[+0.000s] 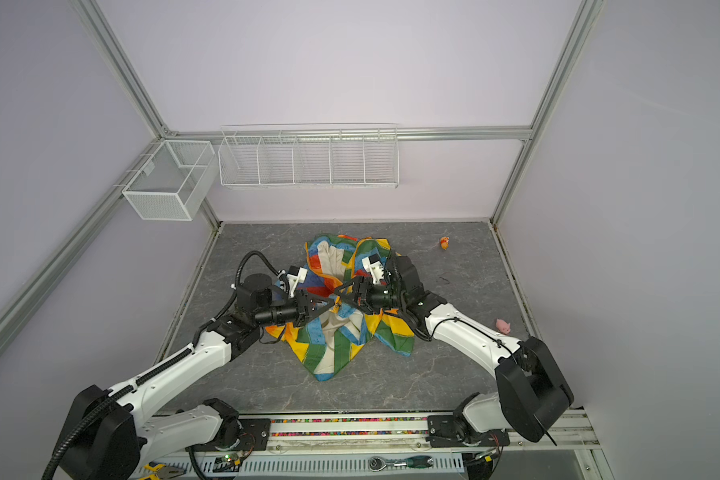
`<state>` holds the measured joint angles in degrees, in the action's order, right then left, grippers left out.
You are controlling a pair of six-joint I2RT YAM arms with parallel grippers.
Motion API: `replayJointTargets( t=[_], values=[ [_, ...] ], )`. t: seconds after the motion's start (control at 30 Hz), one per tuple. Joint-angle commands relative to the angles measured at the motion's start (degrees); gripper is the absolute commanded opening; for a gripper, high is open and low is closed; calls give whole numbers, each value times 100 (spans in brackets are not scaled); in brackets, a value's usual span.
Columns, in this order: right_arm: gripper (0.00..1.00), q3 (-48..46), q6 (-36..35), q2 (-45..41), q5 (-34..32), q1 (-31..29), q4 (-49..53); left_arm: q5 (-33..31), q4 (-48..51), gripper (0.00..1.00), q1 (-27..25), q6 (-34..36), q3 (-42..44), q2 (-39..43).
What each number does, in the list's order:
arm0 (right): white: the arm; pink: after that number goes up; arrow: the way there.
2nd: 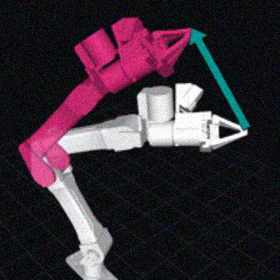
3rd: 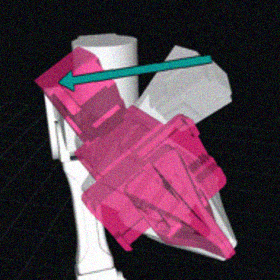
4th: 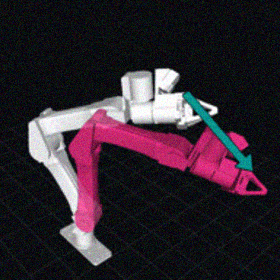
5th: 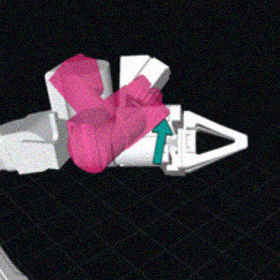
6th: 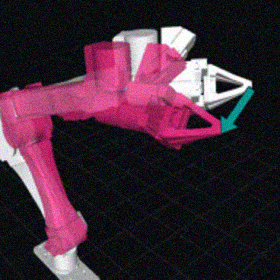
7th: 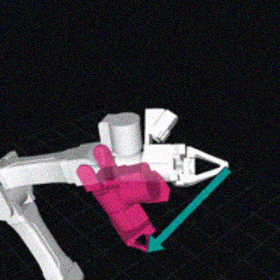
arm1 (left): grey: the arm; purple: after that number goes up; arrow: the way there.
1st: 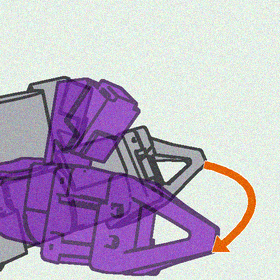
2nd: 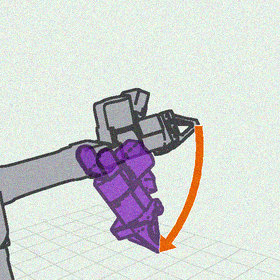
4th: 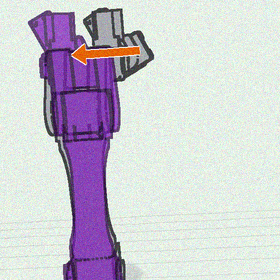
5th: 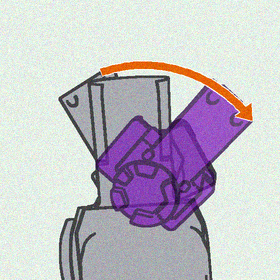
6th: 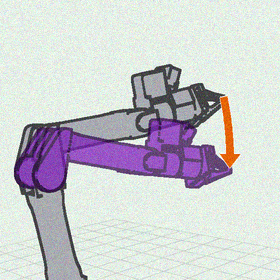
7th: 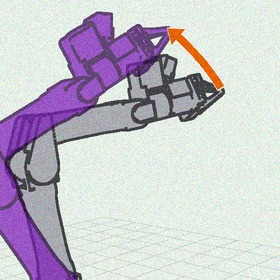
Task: Zip up the jacket
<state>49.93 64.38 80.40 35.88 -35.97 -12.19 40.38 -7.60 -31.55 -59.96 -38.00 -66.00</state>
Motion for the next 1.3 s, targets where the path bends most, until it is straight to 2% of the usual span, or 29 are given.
replayJointTargets(
  t=[0.0, 0.27, 0.57, 0.97, 1.27],
  values=[
    [64, -164, 293, -31, 78, 28, -349, 62, -305, 0, -9, -103, 82, 82],
    [70, -273, 371, -232, 60, 21, -346, 42, -433, 0, -9, -165, 152, 89],
    [71, -431, 617, -332, 42, -49, -614, 22, -514, 0, -8, -171, 174, 117],
    [74, -511, 925, -203, 11, -229, -1071, 31, -698, 0, -9, -169, 227, 103],
    [74, -630, 1168, -62, 35, -251, -1498, 40, -901, 0, -15, -430, 284, 116]
  ],
)
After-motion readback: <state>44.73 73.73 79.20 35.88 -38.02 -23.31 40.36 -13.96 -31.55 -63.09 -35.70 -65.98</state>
